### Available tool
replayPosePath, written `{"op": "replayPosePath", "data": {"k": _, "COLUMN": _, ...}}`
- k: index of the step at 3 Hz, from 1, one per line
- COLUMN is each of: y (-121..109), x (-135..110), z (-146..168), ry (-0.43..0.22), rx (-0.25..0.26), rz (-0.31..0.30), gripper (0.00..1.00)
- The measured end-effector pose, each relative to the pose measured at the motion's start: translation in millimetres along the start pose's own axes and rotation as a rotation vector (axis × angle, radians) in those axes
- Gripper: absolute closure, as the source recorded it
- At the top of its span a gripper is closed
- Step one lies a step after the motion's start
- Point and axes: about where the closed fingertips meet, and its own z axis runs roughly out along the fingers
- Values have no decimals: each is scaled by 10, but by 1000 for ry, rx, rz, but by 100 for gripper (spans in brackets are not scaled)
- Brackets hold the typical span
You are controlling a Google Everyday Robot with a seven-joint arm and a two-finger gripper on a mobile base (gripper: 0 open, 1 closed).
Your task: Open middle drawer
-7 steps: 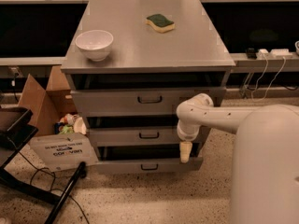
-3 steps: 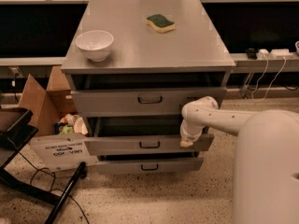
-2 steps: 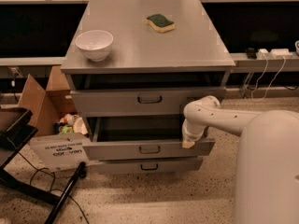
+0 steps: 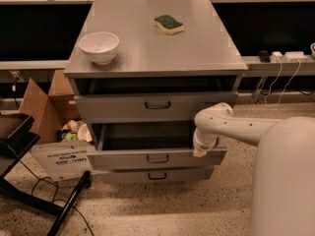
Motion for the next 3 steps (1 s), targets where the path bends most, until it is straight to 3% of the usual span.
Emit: {"op": "replayPosePath", "data": {"k": 3, "y": 1, "x": 0, "z": 1, "ry": 0, "rx": 0, "rz": 0, "gripper": 4}}
